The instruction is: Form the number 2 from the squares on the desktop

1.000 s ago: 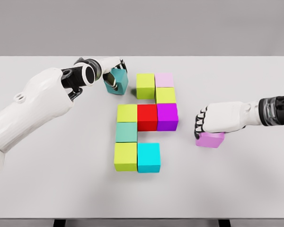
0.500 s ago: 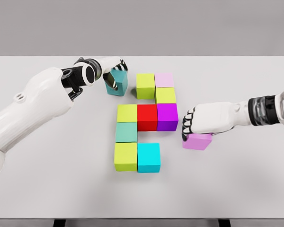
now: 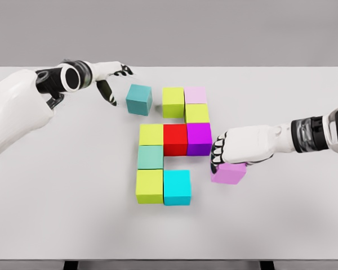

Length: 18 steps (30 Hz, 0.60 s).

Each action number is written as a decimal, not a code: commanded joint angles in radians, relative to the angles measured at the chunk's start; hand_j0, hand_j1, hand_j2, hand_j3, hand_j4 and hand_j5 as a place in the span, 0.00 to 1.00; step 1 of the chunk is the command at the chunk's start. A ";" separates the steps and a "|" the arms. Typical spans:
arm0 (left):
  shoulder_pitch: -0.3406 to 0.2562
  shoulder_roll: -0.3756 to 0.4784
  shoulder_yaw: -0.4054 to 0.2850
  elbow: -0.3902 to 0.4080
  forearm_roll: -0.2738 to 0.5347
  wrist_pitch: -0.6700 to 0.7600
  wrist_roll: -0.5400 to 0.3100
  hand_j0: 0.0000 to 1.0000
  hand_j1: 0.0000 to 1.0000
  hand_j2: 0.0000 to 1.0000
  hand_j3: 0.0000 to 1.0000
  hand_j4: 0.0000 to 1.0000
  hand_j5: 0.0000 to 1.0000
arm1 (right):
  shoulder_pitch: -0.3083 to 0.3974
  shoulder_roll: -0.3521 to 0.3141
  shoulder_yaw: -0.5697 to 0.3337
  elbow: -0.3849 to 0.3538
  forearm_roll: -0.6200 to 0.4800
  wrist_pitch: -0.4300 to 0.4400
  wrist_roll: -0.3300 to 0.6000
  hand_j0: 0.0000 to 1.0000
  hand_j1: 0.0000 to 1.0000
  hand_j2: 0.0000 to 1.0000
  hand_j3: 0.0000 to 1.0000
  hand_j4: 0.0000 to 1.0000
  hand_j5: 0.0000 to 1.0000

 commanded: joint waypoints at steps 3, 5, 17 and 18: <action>-0.005 0.091 0.002 0.011 0.004 -0.068 -0.006 1.00 1.00 1.00 1.00 1.00 1.00 | 0.002 0.008 0.015 -0.001 -0.015 0.002 0.000 0.63 0.63 0.63 0.63 0.63 0.63; -0.006 0.150 -0.030 -0.058 -0.015 -0.097 -0.006 1.00 1.00 1.00 1.00 1.00 1.00 | 0.002 0.014 0.015 -0.001 -0.015 0.002 0.000 0.63 0.63 0.63 0.63 0.63 0.63; -0.002 0.146 -0.084 0.082 -0.185 -0.540 -0.008 1.00 1.00 1.00 1.00 1.00 1.00 | 0.002 0.061 0.058 -0.001 -0.017 0.002 0.000 0.63 0.63 0.63 0.63 0.63 0.63; 0.000 0.128 -0.084 0.099 -0.205 -0.540 -0.006 1.00 1.00 1.00 1.00 1.00 1.00 | 0.002 0.061 0.058 -0.001 -0.017 0.002 0.000 0.63 0.63 0.63 0.63 0.63 0.63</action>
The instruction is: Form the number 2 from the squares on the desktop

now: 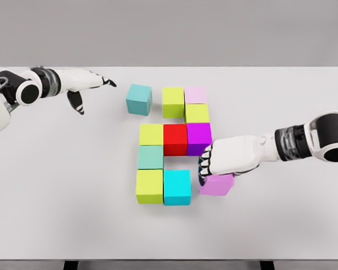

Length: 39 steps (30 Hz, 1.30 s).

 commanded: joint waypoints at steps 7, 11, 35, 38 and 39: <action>0.000 -0.037 -0.016 0.017 -0.036 -0.035 0.003 1.00 1.00 1.00 1.00 1.00 1.00 | 0.000 0.014 0.007 0.000 -0.010 0.002 0.000 0.63 0.63 0.63 0.63 0.63 0.63; 0.000 -0.020 -0.016 -0.023 -0.034 -0.083 0.003 1.00 1.00 1.00 1.00 1.00 1.00 | -0.002 0.015 0.008 0.000 -0.010 0.002 0.000 0.63 0.63 0.63 0.63 0.63 0.63; 0.008 -0.032 -0.026 -0.040 -0.034 -0.109 0.003 1.00 1.00 1.00 1.00 1.00 1.00 | -0.006 0.022 0.023 -0.002 -0.013 0.002 0.000 0.64 0.64 0.64 0.64 0.64 0.64; 0.008 -0.034 -0.026 -0.040 -0.034 -0.109 0.001 1.00 1.00 1.00 1.00 1.00 1.00 | -0.006 0.022 0.025 -0.002 -0.018 0.002 0.000 0.64 0.64 0.64 0.64 0.64 0.64; 0.006 -0.034 -0.026 -0.040 -0.034 -0.109 0.001 1.00 1.00 1.00 1.00 1.00 1.00 | -0.006 0.022 0.025 -0.002 -0.020 0.002 0.000 0.64 0.64 0.64 0.64 0.64 0.64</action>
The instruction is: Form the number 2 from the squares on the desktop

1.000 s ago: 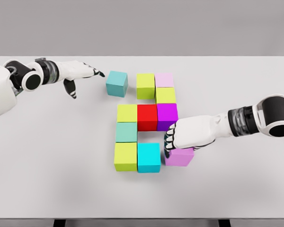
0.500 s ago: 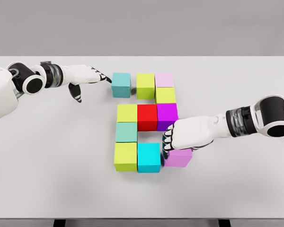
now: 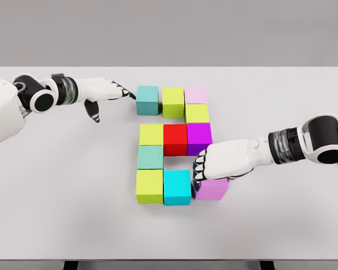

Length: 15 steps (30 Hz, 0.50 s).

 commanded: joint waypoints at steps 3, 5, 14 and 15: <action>0.000 -0.002 0.001 0.000 0.001 0.003 0.000 1.00 1.00 1.00 1.00 1.00 1.00 | -0.002 0.001 -0.001 0.000 -0.013 0.003 0.000 0.64 0.64 0.64 0.64 0.64 0.64; 0.000 -0.010 0.001 0.000 0.001 0.003 0.000 1.00 1.00 1.00 1.00 1.00 1.00 | -0.002 0.003 0.001 0.000 -0.015 0.003 0.000 0.64 0.64 0.64 0.64 0.64 0.64; 0.000 -0.013 0.003 0.005 0.001 0.011 0.002 1.00 1.00 1.00 1.00 1.00 1.00 | -0.008 0.007 -0.001 0.000 -0.018 0.003 0.000 0.64 0.64 0.64 0.64 0.64 0.64; 0.000 -0.013 0.004 0.011 0.001 0.014 0.002 1.00 1.00 1.00 1.00 1.00 1.00 | -0.009 0.010 -0.001 0.000 -0.018 0.003 0.000 0.64 0.64 0.64 0.64 0.64 0.64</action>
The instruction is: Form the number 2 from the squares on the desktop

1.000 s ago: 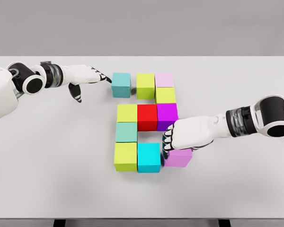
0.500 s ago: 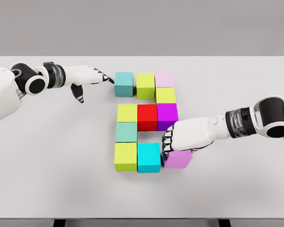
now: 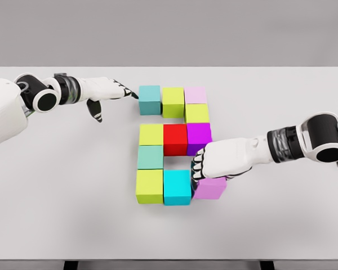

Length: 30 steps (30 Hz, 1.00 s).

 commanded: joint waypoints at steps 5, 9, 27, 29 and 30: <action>0.000 -0.026 0.007 0.076 -0.002 0.006 0.003 1.00 1.00 1.00 1.00 1.00 1.00 | 0.000 0.004 0.001 0.000 -0.010 0.003 0.000 0.64 0.64 0.64 0.64 0.64 0.64; -0.009 -0.066 0.012 0.136 -0.005 0.004 0.003 1.00 1.00 1.00 1.00 1.00 1.00 | 0.000 0.004 -0.001 0.000 -0.011 0.003 0.000 0.65 0.65 0.65 0.65 0.65 0.65; -0.011 -0.094 0.012 0.133 -0.024 0.006 0.003 1.00 1.00 1.00 1.00 1.00 1.00 | -0.002 -0.008 -0.039 0.000 -0.030 0.003 0.000 1.00 1.00 1.00 1.00 1.00 1.00; -0.011 -0.094 0.012 0.133 -0.024 0.006 0.003 1.00 1.00 1.00 1.00 1.00 1.00 | -0.002 -0.008 -0.042 0.000 -0.042 0.003 0.000 1.00 1.00 1.00 1.00 1.00 1.00; -0.011 -0.094 0.012 0.133 -0.024 0.006 0.003 1.00 1.00 1.00 1.00 1.00 1.00 | -0.002 -0.009 -0.044 0.001 -0.044 0.003 0.000 1.00 1.00 1.00 1.00 1.00 1.00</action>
